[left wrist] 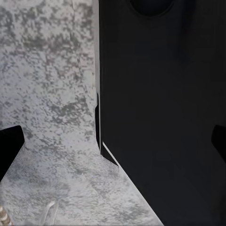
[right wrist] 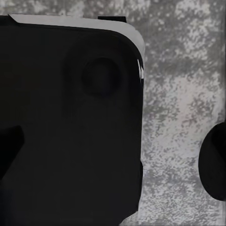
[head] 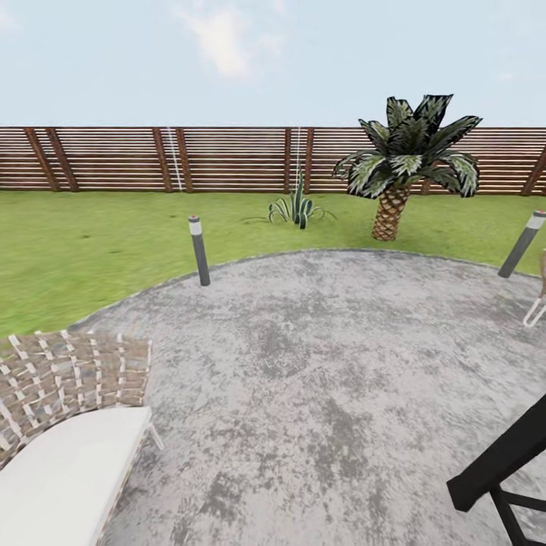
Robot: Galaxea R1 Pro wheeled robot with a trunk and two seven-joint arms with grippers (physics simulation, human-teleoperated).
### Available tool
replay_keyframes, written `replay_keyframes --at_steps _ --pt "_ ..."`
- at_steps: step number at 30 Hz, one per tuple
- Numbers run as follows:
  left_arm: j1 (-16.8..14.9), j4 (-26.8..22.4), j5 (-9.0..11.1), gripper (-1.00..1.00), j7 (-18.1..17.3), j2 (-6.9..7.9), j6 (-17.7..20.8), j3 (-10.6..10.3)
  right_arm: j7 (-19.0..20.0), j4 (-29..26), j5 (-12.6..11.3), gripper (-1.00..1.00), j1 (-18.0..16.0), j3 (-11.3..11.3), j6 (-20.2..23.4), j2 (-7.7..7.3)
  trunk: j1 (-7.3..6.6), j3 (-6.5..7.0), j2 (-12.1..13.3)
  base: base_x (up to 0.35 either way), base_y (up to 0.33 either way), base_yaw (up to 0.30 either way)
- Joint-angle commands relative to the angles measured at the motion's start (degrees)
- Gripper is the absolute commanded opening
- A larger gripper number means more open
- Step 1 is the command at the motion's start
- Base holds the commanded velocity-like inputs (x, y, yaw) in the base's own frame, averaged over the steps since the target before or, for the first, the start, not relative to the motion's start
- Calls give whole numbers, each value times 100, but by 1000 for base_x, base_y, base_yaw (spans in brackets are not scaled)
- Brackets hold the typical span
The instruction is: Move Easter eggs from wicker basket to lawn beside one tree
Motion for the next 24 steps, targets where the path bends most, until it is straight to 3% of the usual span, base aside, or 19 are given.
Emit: replay_keyframes --at_steps 1,24 --pt "-2 0 7 100 -3 0 -3 3 -2 5 -1 100 -3 3 -19 3 3 -5 -2 328 0 0" --pt "-2 0 7 100 -3 0 -3 3 -2 5 -5 100 -3 4 -19 9 3 -5 -2 328 0 0"
